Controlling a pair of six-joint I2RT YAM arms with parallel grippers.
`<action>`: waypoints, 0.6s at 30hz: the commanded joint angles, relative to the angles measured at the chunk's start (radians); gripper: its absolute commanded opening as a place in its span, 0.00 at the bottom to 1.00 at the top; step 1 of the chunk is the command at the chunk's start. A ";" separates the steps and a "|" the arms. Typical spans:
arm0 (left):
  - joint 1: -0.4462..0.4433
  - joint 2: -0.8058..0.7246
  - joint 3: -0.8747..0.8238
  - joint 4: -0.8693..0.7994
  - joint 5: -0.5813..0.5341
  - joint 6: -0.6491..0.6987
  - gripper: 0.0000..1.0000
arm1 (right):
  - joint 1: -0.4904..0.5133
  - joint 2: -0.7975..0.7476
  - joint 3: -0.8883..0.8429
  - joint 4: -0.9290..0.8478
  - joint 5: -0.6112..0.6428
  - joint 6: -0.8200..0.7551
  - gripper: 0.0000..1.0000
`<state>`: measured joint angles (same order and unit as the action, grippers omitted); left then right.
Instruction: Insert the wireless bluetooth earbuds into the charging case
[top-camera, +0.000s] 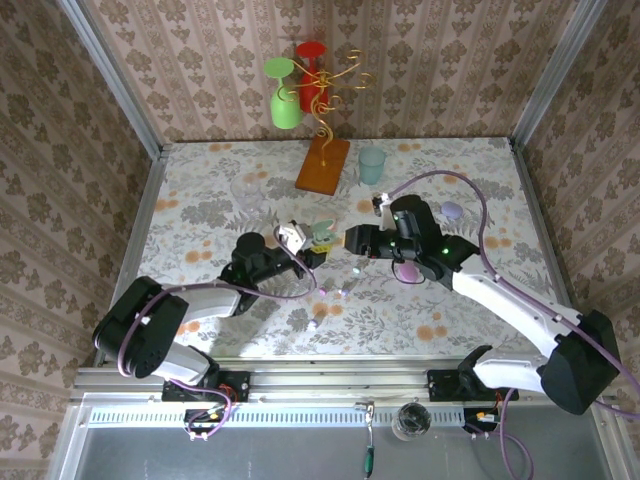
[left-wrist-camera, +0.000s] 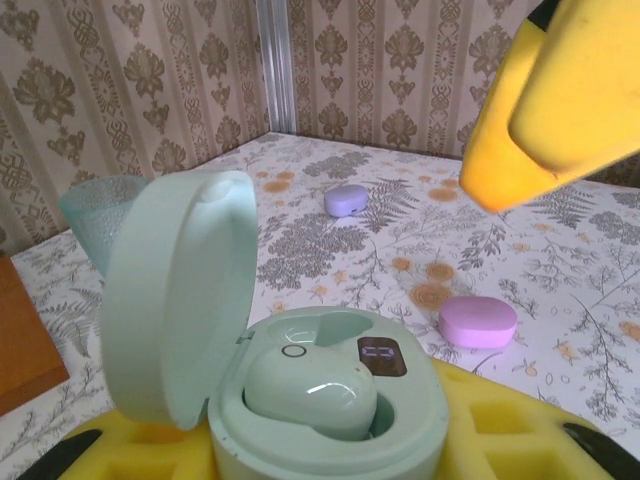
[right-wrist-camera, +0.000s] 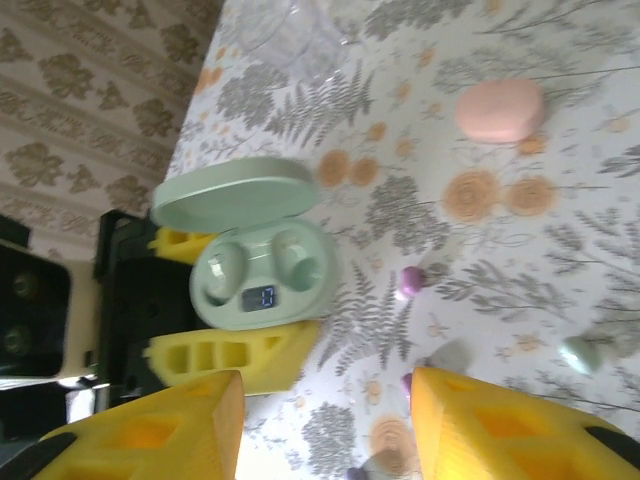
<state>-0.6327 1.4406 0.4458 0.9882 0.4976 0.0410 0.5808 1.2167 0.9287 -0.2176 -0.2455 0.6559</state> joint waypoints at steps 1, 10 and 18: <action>0.022 -0.057 -0.028 0.043 0.024 -0.033 0.32 | -0.022 -0.009 -0.031 -0.072 0.095 -0.056 0.50; 0.129 -0.172 -0.118 0.041 0.025 -0.071 0.32 | 0.011 0.161 0.035 -0.252 0.280 -0.311 0.54; 0.238 -0.287 -0.171 -0.013 0.033 -0.077 0.32 | 0.097 0.375 0.150 -0.366 0.429 -0.459 0.54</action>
<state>-0.4236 1.1946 0.2893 0.9802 0.5156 -0.0124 0.6537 1.5440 1.0248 -0.4992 0.0784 0.2874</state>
